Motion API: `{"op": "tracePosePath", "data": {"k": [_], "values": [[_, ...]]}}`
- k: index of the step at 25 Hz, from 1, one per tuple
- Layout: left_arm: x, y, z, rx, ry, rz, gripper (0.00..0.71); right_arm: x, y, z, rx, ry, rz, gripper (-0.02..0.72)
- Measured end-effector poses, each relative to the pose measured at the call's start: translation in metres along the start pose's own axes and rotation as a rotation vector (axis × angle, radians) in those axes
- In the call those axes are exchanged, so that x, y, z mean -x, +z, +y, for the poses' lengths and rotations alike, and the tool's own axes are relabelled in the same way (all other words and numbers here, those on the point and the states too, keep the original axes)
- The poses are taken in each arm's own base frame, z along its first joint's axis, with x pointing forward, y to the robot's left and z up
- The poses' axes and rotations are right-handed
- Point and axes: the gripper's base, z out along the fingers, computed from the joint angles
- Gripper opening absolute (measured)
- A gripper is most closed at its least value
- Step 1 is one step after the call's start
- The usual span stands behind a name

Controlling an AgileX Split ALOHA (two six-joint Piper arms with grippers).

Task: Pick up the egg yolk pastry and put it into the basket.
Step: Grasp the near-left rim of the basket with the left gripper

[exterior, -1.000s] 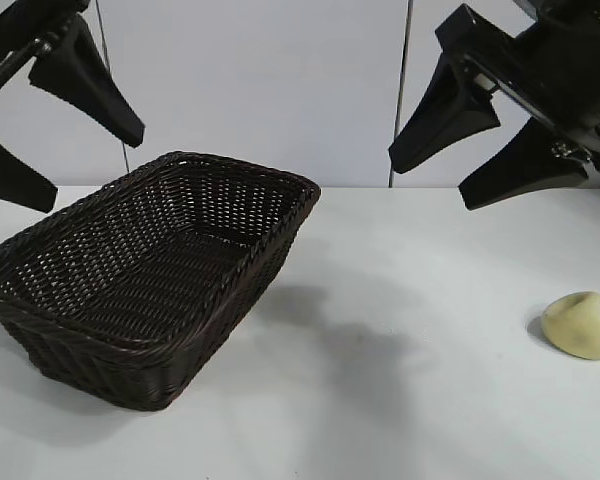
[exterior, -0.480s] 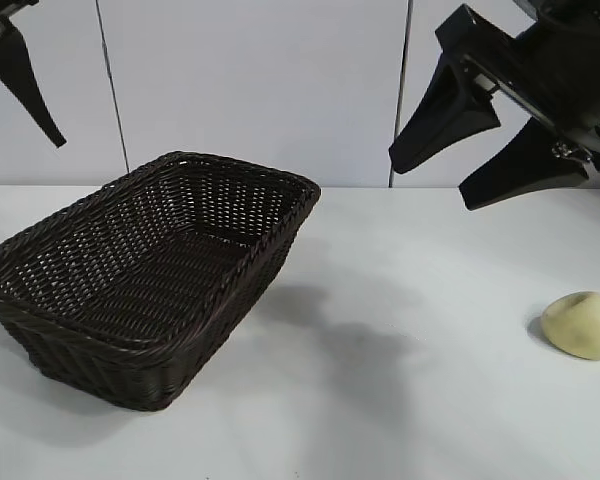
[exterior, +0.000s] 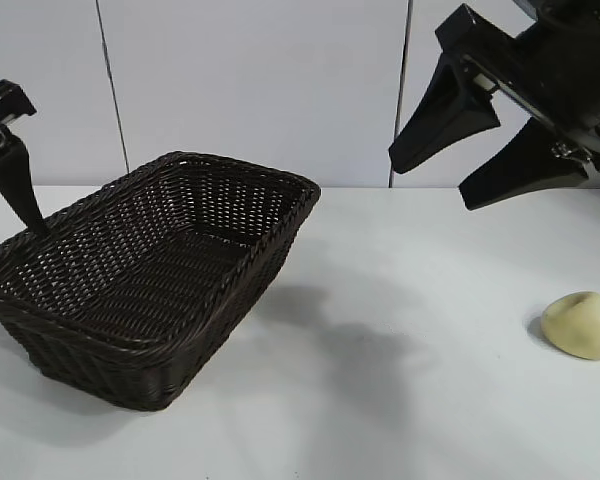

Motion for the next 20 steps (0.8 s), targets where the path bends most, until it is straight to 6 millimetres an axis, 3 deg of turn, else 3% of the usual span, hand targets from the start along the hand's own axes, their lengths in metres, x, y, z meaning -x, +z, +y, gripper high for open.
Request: {"op": "tracePosePath", "data": {"k": [6, 13, 20], "values": [[0.002, 0.017, 0.0, 0.035, -0.065, 0.016, 0.574, 0.0, 0.0, 0.0, 0.0, 0.0, 0.0, 0.537], [0.002, 0.022, 0.001, 0.031, -0.125, 0.01, 0.574, 0.0, 0.0, 0.0, 0.0, 0.0, -0.001, 0.537], [-0.022, 0.035, 0.003, -0.015, -0.15, 0.003, 0.574, 0.0, 0.0, 0.0, -0.002, 0.001, -0.004, 0.537]]}}
